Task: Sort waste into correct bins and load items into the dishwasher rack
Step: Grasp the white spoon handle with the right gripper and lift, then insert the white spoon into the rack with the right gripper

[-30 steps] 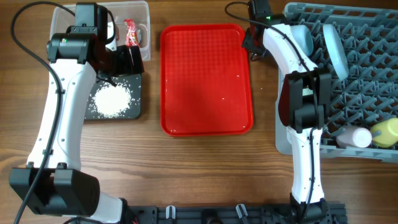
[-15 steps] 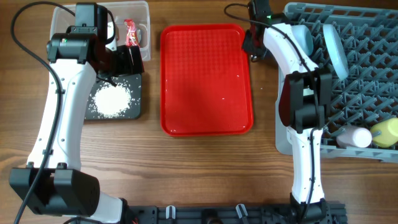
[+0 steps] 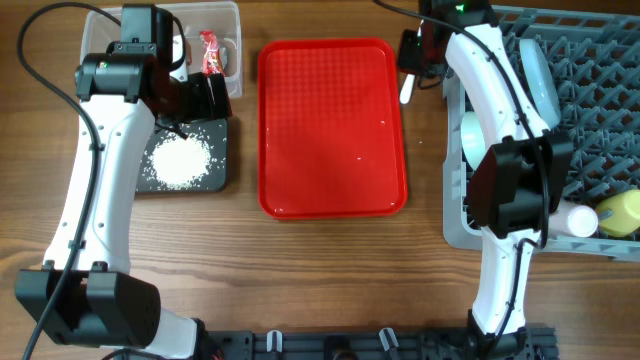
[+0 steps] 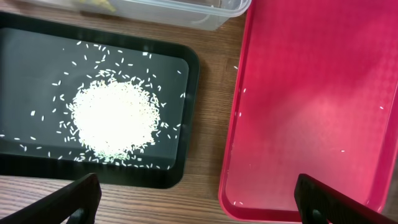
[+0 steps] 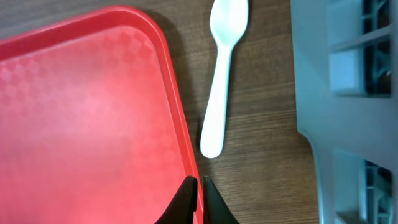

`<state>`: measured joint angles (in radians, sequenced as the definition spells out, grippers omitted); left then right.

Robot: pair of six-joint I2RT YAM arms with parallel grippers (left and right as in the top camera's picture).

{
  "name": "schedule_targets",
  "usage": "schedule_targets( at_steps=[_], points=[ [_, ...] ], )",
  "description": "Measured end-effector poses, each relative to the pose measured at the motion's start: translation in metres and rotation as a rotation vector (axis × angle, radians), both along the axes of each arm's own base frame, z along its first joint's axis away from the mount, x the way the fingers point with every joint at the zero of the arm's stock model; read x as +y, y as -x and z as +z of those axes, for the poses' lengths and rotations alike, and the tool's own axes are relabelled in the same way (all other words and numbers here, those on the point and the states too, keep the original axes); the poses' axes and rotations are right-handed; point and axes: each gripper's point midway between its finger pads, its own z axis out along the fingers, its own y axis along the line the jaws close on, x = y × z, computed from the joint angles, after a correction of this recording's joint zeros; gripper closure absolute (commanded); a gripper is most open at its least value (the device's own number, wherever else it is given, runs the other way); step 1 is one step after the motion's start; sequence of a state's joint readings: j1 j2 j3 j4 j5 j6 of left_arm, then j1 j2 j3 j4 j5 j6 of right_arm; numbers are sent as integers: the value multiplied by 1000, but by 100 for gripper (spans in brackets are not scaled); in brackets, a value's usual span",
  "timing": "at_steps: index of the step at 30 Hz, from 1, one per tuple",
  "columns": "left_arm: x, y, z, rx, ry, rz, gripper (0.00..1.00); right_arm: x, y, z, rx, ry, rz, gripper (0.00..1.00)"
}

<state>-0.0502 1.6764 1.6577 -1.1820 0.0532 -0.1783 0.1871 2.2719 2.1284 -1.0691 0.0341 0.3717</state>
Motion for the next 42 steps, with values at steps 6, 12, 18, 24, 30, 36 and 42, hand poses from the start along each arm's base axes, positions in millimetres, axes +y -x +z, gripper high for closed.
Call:
schedule_targets(
  at_steps=[6,12,18,24,30,36,42],
  points=[
    [0,0,0,0,0,0,0,-1,-31,-57,-29,35,-12,55],
    [0,0,0,0,0,0,0,-10,-57,-75,-116,86,-58,62],
    [0,0,0,0,0,0,0,-14,-64,-86,-134,110,-78,65],
    [0,0,0,0,0,0,0,-20,-62,-103,-113,135,-103,71],
    [0,0,0,0,0,0,0,-21,-63,-102,-118,138,-119,93],
    [0,0,0,0,0,0,0,-25,-64,-99,-124,154,-128,96],
    [0,0,0,0,0,0,0,-16,-46,-96,-43,110,-86,96]
  ],
)
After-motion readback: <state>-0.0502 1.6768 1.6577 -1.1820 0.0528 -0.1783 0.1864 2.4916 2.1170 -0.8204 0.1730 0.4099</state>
